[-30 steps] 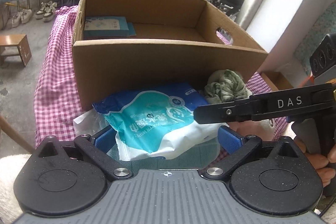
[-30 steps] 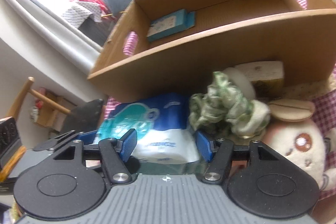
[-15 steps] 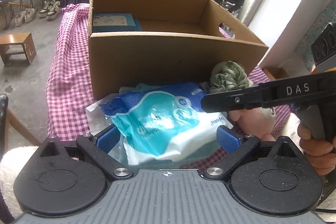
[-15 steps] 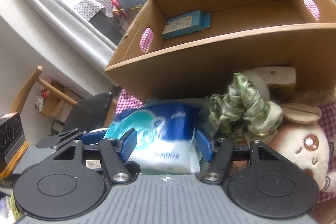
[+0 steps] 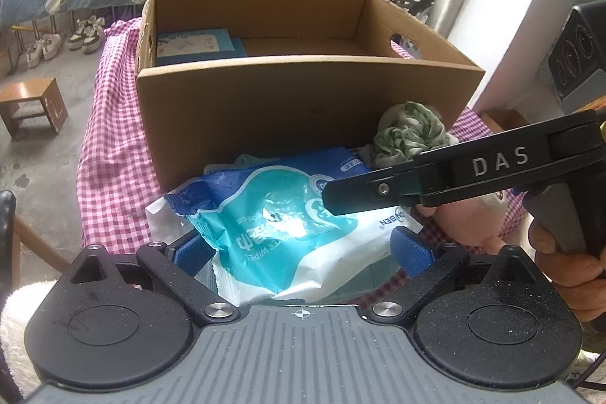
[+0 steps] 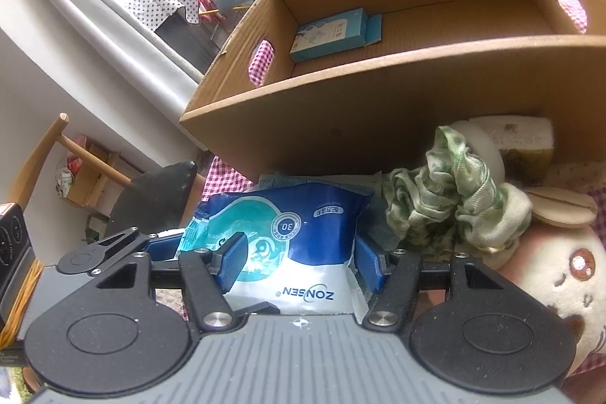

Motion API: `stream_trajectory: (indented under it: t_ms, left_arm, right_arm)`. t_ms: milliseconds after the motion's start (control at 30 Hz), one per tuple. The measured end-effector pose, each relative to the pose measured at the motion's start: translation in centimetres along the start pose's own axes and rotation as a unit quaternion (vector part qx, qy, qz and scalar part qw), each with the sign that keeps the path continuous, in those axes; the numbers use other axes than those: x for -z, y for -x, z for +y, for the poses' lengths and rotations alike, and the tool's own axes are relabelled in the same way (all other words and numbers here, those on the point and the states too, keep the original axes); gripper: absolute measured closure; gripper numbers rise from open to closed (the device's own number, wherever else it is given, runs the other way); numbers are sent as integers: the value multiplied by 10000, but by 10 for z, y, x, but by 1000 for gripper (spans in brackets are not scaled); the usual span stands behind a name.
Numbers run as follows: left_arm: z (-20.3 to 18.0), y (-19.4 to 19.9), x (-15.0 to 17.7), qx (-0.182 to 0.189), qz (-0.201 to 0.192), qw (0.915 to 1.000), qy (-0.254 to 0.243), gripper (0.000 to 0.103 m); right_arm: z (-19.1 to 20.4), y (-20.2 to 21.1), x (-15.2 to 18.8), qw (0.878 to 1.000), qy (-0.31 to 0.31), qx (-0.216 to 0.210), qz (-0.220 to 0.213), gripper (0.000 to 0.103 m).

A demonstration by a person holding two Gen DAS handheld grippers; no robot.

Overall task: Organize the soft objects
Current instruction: 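Grasp the blue-and-white wet-wipes pack with the right gripper, then lower the wipes pack into the cardboard box beside the bandage box, release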

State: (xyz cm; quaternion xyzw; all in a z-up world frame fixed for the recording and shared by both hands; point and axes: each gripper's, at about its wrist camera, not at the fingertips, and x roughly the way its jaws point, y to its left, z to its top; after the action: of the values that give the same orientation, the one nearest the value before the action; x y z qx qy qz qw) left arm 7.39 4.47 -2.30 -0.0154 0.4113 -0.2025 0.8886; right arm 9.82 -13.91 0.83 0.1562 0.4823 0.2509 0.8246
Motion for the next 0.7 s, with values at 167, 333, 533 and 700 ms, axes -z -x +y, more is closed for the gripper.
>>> stream_trajectory:
  t_ms: [167,333,533,700]
  left_arm:
    - [-6,3,0,-44,-35,10000,-31,4]
    - [-12,11,-2,-108,-188,9997,-87,4]
    - [-16,26,-5,-222,-469,9985,-172,4]
    - [-17,42,-14,-393,-773,9960,-215,4]
  right_arm:
    - [0,6,1,10000,-32,-26,-65,40]
    - [3,13,1,9999,14,-50,-136,40]
    - [13,26,-1,9993,140,-140,-302,40]
    - [29,35,-8,9979,322,-308,-472,40]
